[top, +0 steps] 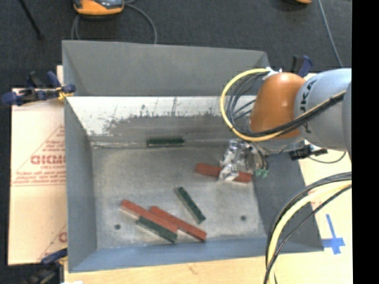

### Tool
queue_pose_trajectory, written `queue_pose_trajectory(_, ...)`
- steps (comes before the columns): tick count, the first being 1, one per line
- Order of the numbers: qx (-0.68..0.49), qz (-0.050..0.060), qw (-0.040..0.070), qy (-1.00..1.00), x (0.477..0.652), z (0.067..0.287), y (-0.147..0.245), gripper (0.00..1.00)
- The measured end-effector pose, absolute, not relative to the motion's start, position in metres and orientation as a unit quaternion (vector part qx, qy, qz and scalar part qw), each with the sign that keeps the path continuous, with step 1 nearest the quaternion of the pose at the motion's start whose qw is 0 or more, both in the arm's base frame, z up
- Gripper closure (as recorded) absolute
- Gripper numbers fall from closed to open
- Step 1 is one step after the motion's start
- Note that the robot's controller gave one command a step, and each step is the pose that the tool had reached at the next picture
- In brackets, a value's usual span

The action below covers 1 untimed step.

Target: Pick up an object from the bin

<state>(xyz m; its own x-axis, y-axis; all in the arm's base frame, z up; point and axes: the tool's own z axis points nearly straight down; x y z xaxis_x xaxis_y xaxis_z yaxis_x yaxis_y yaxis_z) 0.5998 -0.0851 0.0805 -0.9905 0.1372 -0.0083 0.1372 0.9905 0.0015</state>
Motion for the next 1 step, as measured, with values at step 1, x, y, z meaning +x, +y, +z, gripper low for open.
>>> queue_pose_trajectory(1, 0.069, 0.000, 0.003, 0.998, 0.5980, 0.0837, -0.0849, 1.00)
